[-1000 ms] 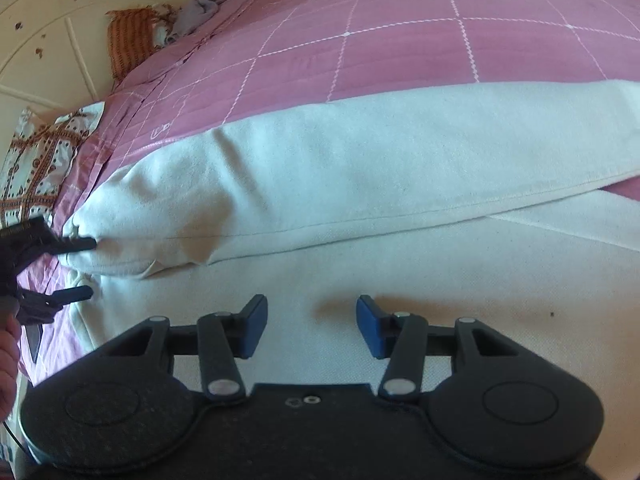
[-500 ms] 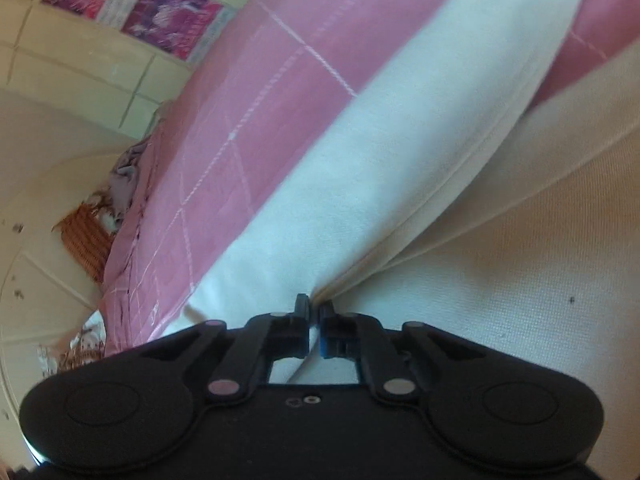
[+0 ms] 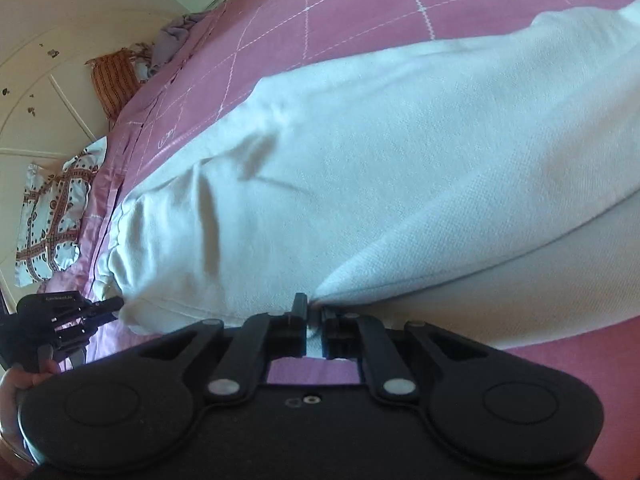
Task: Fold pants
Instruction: 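Lift the waistband with both grippers and fold it over toward the leg cuffs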
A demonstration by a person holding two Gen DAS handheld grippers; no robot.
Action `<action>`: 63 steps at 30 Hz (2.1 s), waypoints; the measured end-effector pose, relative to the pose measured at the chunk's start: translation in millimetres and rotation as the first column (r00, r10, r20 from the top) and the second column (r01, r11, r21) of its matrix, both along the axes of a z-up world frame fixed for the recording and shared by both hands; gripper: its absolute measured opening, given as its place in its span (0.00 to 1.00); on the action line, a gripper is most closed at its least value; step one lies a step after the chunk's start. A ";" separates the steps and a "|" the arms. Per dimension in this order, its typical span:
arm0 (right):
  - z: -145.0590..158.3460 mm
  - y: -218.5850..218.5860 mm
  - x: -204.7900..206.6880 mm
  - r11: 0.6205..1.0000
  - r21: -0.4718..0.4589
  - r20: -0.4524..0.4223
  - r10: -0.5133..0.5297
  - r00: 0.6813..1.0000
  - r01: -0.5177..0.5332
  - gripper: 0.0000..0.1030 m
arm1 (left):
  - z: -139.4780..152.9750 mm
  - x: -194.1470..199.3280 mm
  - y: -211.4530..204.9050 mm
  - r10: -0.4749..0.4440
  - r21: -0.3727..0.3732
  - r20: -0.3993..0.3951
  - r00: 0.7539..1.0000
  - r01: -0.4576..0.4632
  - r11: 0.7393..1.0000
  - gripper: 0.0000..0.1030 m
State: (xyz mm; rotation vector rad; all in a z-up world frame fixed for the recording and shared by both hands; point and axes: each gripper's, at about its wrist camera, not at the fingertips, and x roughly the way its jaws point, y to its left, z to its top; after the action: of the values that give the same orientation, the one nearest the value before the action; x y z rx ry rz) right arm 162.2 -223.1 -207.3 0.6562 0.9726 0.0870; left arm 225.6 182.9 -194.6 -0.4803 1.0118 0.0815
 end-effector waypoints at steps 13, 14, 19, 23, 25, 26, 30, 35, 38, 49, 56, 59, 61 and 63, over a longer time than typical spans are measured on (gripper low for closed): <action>20.1 30.2 -0.5 0.979 -0.180 0.071 0.105 0.992 -0.091 0.12 | -3.9 -6.6 8.3 0.054 -0.041 -0.035 0.998 -0.056 0.998 0.11; 10.3 26.7 3.7 0.984 -0.157 0.025 0.091 0.996 -0.086 0.15 | 1.0 -9.7 7.3 0.057 -0.032 -0.019 0.998 -0.057 0.998 0.11; 21.2 -0.2 -13.6 0.995 -0.099 0.052 0.025 0.998 -0.020 0.29 | 45.0 -36.9 -31.6 -0.073 0.121 0.087 0.994 0.062 0.991 0.11; 26.2 -34.3 -29.1 0.992 -0.119 0.050 -0.035 0.998 0.041 0.37 | 56.8 -49.4 -80.9 -0.207 0.136 0.100 0.973 0.192 0.972 0.12; 25.8 -58.5 -40.4 0.989 -0.105 0.044 -0.101 0.994 0.106 0.39 | 50.1 -53.1 -109.0 -0.256 0.124 0.082 0.963 0.245 0.962 0.12; 25.8 -71.1 -47.2 0.985 -0.098 0.042 -0.140 0.989 0.143 0.39 | 44.5 -54.7 -123.2 -0.278 0.117 0.065 0.958 0.269 0.956 0.12; 23.8 -120.5 -75.3 0.956 -0.060 0.031 -0.286 0.958 0.287 0.40 | 14.2 -60.6 -165.2 -0.337 0.105 -0.025 0.941 0.338 0.935 0.12; 10.6 -173.8 -93.3 0.904 0.018 0.006 -0.428 0.904 0.428 0.40 | -0.4 -72.8 -172.5 -0.331 0.103 -0.042 0.943 0.334 0.937 0.11; 2.5 -189.0 -87.4 0.877 0.056 0.012 -0.479 0.878 0.478 0.39 | 2.1 -72.4 -170.4 -0.319 0.091 -0.057 0.946 0.324 0.942 0.11; 8.7 -194.8 -71.4 0.837 0.050 0.125 -0.546 0.828 0.544 0.07 | -0.5 -72.5 -180.9 -0.328 0.136 -0.056 0.943 0.333 0.933 0.11; 47.9 -172.8 -127.3 0.866 -0.068 0.270 -0.463 0.844 0.496 0.07 | -0.1 -70.9 -181.9 -0.354 0.152 -0.055 0.934 0.358 0.921 0.11; 10.9 -177.7 -122.1 0.863 -0.163 0.133 -0.461 0.877 0.478 0.08 | 1.4 -72.9 -184.7 -0.363 0.172 -0.056 0.930 0.367 0.914 0.11; 0.0 -181.6 -112.6 0.863 -0.158 0.102 -0.468 0.878 0.479 0.08 | 4.0 -74.6 -186.5 -0.359 0.183 -0.062 0.931 0.364 0.913 0.11; 7.5 -184.0 -110.6 0.864 -0.127 0.121 -0.473 0.873 0.486 0.25 | 9.2 -77.1 -189.9 -0.358 0.201 -0.059 0.932 0.362 0.910 0.12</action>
State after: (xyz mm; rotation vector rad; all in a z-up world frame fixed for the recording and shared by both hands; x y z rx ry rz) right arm 51.6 -407.1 -199.7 0.7292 0.7002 -0.3981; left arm 148.5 -7.0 -185.4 -0.0947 1.0846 -0.1382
